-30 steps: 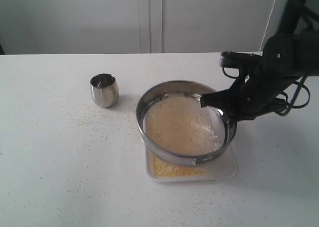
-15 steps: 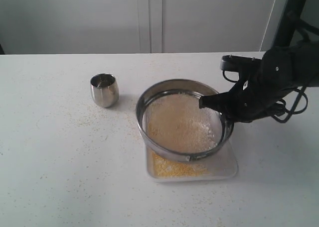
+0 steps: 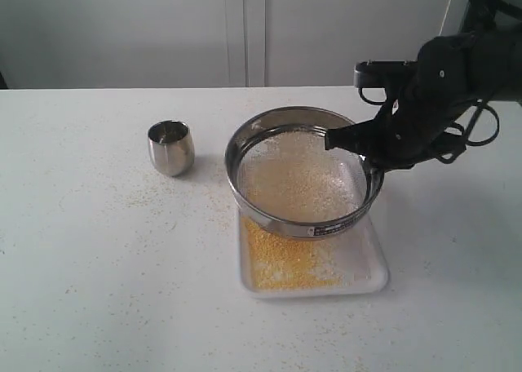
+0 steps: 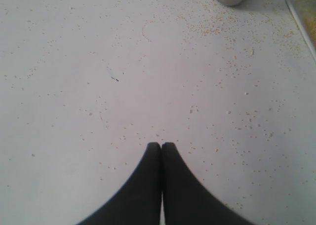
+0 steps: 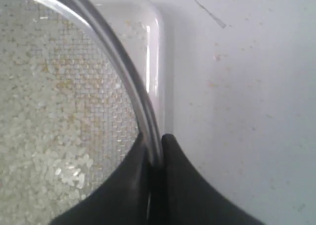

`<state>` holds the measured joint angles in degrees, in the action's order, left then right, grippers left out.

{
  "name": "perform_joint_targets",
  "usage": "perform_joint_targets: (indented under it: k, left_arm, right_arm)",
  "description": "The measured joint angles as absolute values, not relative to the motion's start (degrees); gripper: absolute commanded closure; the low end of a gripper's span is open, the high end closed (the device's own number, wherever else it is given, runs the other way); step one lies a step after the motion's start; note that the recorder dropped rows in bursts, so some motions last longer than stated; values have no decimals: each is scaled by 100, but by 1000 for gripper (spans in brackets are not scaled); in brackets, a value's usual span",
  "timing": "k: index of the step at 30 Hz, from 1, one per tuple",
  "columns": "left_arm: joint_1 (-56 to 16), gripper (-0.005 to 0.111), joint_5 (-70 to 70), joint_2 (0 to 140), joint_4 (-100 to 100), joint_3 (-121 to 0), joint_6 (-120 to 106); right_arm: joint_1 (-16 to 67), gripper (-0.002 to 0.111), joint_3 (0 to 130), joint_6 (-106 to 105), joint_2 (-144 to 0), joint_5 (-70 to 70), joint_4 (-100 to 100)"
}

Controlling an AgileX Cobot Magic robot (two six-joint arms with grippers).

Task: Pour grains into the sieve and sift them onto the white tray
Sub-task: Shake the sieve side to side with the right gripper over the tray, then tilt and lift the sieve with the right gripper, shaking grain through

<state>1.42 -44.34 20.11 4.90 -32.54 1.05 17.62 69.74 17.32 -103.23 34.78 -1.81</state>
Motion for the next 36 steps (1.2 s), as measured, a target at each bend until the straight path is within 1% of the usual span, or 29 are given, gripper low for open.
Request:
perform_joint_targets:
  k: [1, 3, 4, 5, 7, 8, 9, 10, 11, 13, 14, 16, 18, 20, 21, 23, 24, 27, 29, 31, 32, 33, 34, 36]
  left_arm:
    - [142, 107, -4434, 2011, 490, -3254, 105]
    - [142, 107, -4434, 2011, 490, -3254, 105]
    - [142, 107, -4434, 2011, 490, -3254, 105]
    - [142, 107, -4434, 2011, 490, -3254, 105]
    - [142, 107, -4434, 2011, 490, -3254, 105]
    - [142, 107, -4434, 2011, 490, -3254, 105]
    - [142, 107, -4434, 2011, 490, -3254, 105]
    - [142, 107, -4434, 2011, 490, -3254, 105]
    - [142, 107, -4434, 2011, 490, -3254, 105]
    - [142, 107, -4434, 2011, 490, -3254, 105]
    - [142, 107, -4434, 2011, 490, -3254, 105]
    - [142, 107, -4434, 2011, 490, -3254, 105]
    - [142, 107, -4434, 2011, 490, -3254, 105]
    - [142, 107, -4434, 2011, 490, -3254, 105]
    - [142, 107, -4434, 2011, 490, -3254, 105]
    - [142, 107, -4434, 2011, 490, -3254, 105]
    - [142, 107, -4434, 2011, 490, -3254, 105]
    - [142, 107, -4434, 2011, 490, -3254, 105]
    - [142, 107, -4434, 2011, 490, -3254, 105]
    - [142, 107, -4434, 2011, 490, -3254, 105]
    - [142, 107, -4434, 2011, 490, -3254, 105]
    - [142, 107, -4434, 2011, 490, -3254, 105]
    - [142, 107, -4434, 2011, 490, -3254, 105]
    - [142, 107, -4434, 2011, 490, -3254, 105]
  right_arm:
    - [1762, 108, 7070, 1502, -10363, 4066, -181]
    - [1810, 108, 6807, 1059, -10282, 4513, -251]
    - [1829, 108, 6726, 997, -10256, 4347, -267]
    - [1829, 108, 6674, 1071, -10242, 3634, -267]
    - [1829, 108, 6773, 1578, -10279, 2851, -117]
    - [1829, 108, 6822, 1653, -10279, 3020, -38]
    - [1840, 108, 6809, 1637, -10199, 3639, 0]
    - [1875, 108, 6653, 1578, -10130, 3879, -129]
    - [1893, 108, 6465, 1496, -10117, 3684, -238]
    - [1893, 108, 6318, 1516, -10210, 2607, -255]
    - [1893, 108, 6381, 1592, -10220, 2474, -147]
    - [1893, 108, 6436, 1649, -10113, 3302, -73]
    - [1893, 108, 6256, 1624, -10069, 3542, -252]
    - [1893, 108, 6101, 1595, -10118, 3046, -408]
    - [1893, 108, 6064, 1595, -10180, 2511, -441]
    - [1893, 108, 6090, 1691, -10220, 2107, -296]
    - [1893, 108, 6137, 1746, -10191, 2212, -126]
    - [1893, 108, 6140, 1787, -10028, 3155, 0]
    - [1893, 108, 6022, 1757, -9989, 3211, -71]
    - [1893, 108, 5913, 1754, -10031, 2565, -110]
    - [1893, 108, 5945, 1772, -10057, 1908, 0]
    - [1893, 108, 6011, 1801, -10045, 1912, 39]
    - [1893, 108, 6116, 1816, -9920, 2476, 128]
    - [1893, 108, 6103, 1805, -9803, 2991, 64]
